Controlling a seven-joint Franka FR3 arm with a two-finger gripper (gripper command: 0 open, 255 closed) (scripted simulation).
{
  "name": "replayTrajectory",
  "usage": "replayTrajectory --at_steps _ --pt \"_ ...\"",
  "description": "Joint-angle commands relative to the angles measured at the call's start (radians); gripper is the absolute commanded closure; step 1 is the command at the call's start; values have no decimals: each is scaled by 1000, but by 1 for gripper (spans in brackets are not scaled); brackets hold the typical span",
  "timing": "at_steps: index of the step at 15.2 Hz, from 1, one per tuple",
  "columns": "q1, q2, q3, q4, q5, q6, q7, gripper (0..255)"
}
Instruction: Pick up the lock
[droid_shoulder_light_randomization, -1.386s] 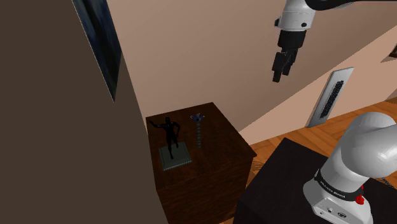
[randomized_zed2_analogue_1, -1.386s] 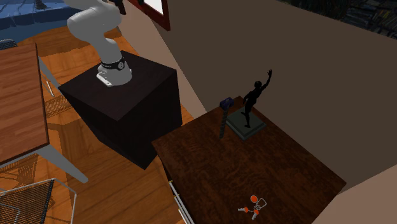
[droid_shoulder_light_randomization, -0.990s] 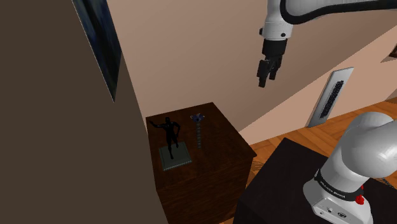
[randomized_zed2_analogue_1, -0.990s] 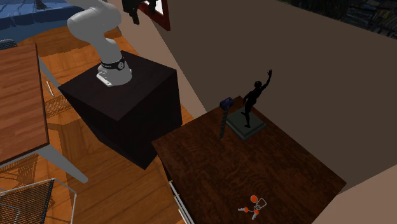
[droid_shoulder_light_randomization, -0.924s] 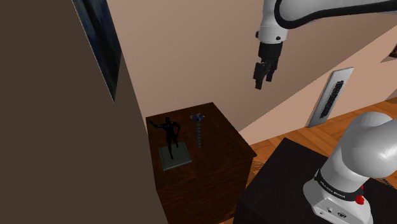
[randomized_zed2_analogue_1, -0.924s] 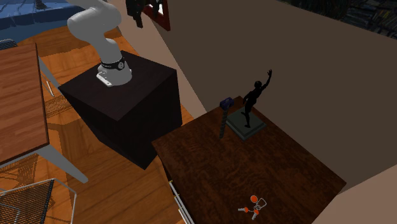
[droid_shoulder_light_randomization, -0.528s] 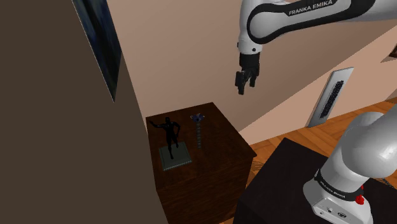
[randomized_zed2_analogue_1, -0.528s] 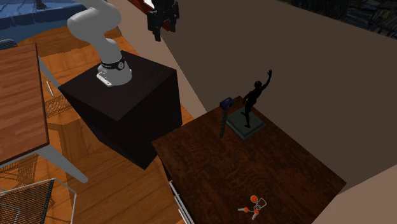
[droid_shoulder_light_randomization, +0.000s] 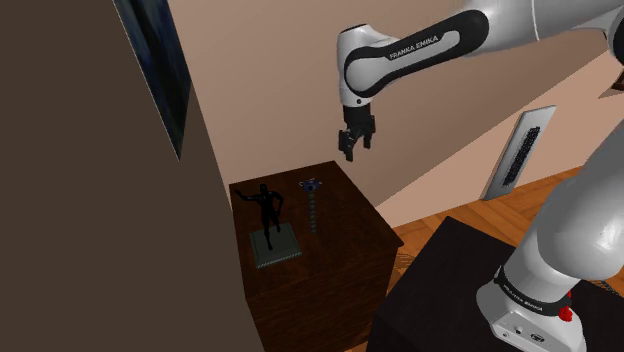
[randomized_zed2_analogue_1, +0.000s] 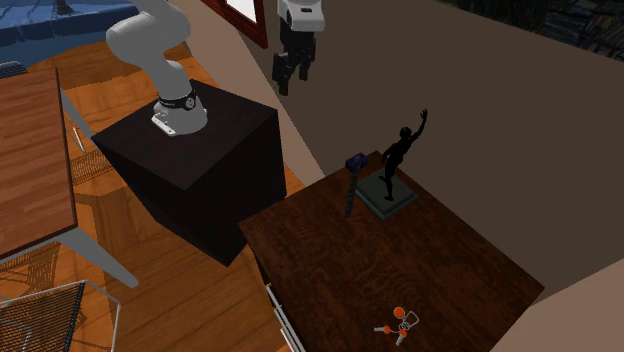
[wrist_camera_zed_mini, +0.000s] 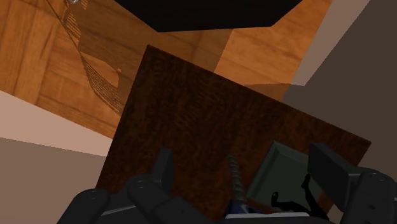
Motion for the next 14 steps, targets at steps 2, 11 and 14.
replayTrajectory --at_steps 2,11,14 --pt "5 120 8 79 -19 27 25 0" --pt "35 492 11 396 -79 37 86 0" --pt "49 624 6 536 -95 15 98 0"
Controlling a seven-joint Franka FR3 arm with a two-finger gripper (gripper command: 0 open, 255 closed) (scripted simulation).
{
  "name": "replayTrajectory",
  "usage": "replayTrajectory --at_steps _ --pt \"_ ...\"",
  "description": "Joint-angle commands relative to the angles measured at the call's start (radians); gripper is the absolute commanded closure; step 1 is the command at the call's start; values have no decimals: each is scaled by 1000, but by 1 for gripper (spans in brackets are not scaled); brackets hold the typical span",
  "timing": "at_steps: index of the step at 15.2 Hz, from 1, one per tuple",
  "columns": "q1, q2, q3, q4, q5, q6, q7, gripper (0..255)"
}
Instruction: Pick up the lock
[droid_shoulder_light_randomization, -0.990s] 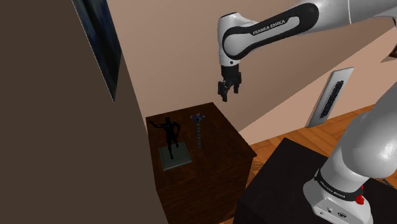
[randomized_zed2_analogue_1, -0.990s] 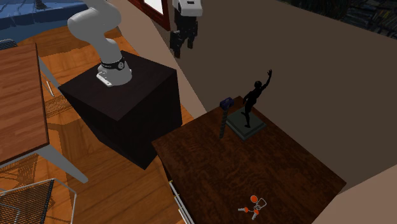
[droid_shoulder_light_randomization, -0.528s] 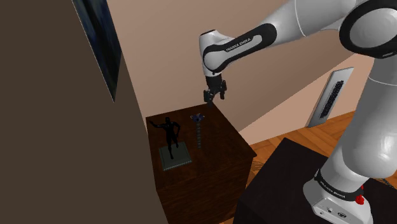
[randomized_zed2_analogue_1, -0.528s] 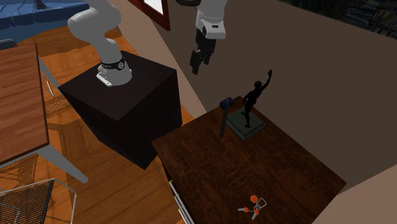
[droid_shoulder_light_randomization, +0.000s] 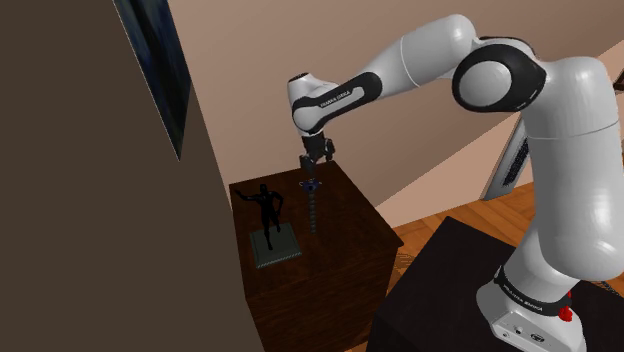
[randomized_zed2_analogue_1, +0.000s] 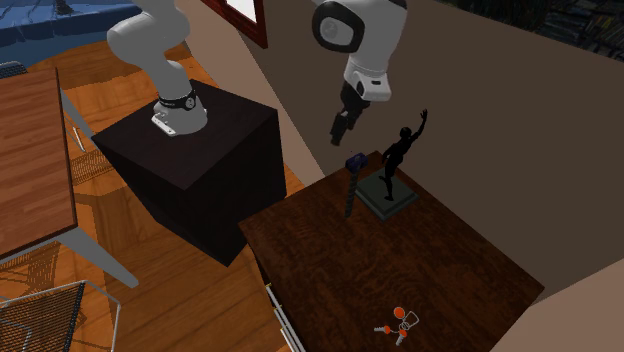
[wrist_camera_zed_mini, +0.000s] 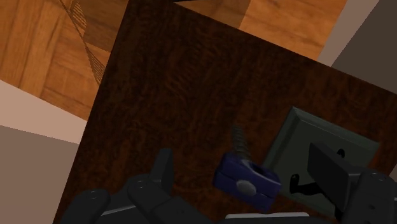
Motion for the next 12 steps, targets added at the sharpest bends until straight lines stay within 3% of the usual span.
replayTrajectory --at_steps 1,5,12 --pt "9 88 -3 98 -10 -19 8 0" --pt "28 288 -13 343 -24 -83 13 0" --pt "29 339 -16 343 -27 -34 20 0"
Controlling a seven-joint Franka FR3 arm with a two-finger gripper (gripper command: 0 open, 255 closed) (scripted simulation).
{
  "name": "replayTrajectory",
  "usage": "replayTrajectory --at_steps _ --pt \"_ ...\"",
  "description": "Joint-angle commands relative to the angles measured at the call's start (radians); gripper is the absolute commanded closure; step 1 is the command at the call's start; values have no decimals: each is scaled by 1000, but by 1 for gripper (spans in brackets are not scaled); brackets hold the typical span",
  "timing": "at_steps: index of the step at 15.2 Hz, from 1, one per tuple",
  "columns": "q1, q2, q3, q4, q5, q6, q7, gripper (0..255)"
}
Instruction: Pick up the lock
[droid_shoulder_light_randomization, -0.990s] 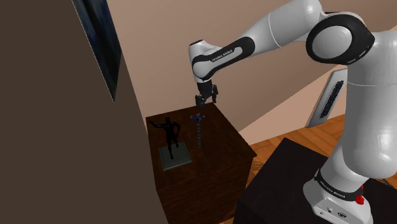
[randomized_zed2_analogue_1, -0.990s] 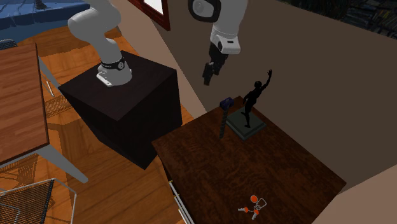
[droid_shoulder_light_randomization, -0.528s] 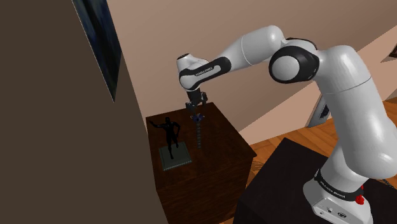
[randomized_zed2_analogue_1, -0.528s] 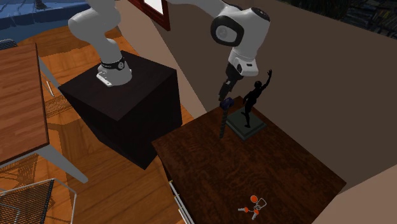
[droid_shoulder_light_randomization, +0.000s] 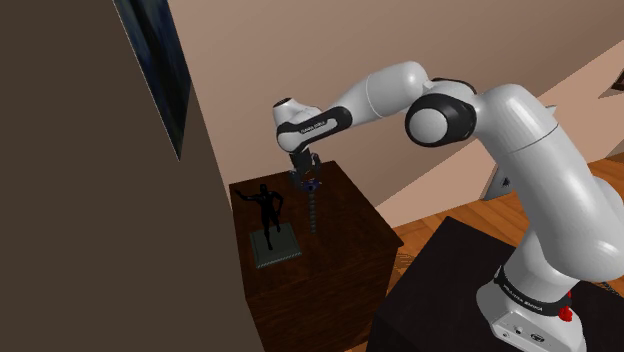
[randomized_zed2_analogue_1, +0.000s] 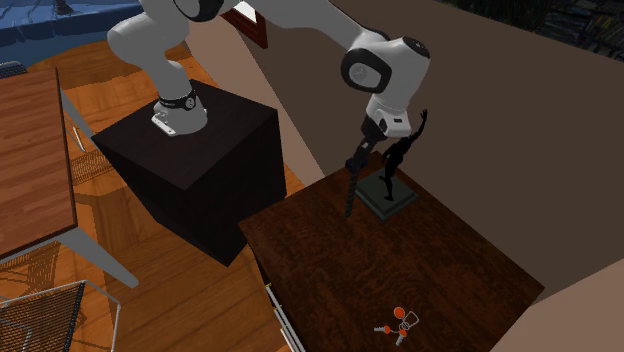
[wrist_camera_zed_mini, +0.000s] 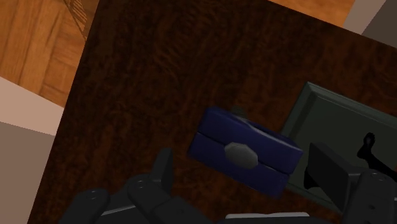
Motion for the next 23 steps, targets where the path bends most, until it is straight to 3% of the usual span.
replayTrajectory --at_steps 1,3,4,13,23 --pt "-1 20 -1 -1 -1 22 2 0" --pt "-1 20 -1 -1 -1 22 2 0" --pt "-1 18 -1 -6 -1 24 2 255" --pt "-1 20 -1 -1 -1 22 2 255" --pt "0 -43 1 27 4 -69 -10 255"
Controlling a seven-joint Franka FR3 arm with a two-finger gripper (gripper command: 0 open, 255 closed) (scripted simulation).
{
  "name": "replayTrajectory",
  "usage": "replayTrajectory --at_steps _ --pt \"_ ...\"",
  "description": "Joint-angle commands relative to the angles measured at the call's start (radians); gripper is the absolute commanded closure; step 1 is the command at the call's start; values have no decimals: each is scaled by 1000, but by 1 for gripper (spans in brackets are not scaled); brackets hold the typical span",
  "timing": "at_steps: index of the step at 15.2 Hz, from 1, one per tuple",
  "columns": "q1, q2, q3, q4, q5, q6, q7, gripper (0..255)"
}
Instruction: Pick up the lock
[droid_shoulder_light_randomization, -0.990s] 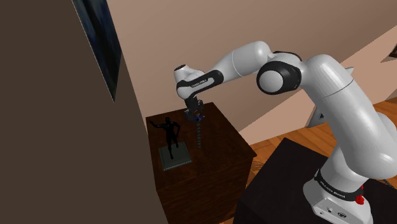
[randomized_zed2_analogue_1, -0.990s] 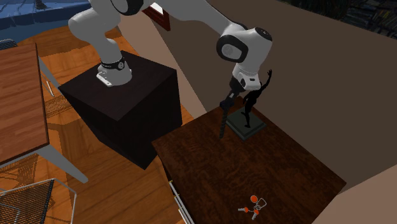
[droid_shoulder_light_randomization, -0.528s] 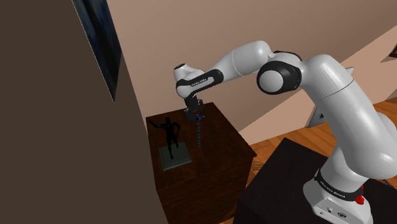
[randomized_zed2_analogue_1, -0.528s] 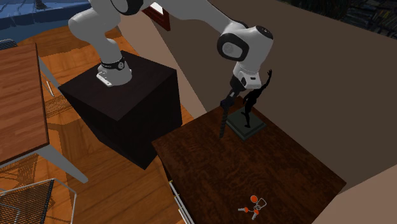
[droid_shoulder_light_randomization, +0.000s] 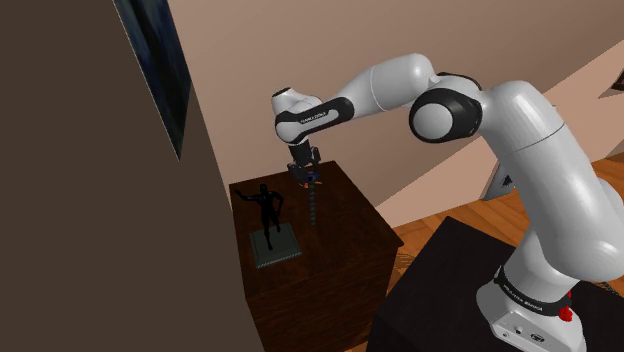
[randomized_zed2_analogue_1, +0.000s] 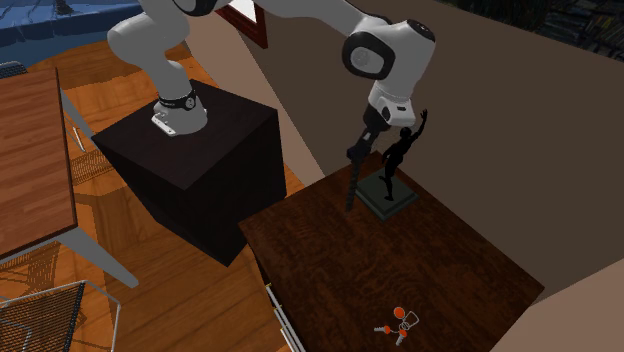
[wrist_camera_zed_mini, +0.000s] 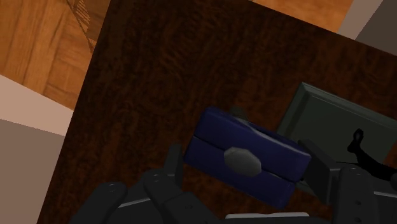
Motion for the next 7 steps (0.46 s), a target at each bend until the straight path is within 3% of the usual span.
replayTrajectory --at_steps 1,7 --pt "0 -11 0 11 1 -21 -3 255" --pt "1 -31 1 33 3 -63 -8 255"
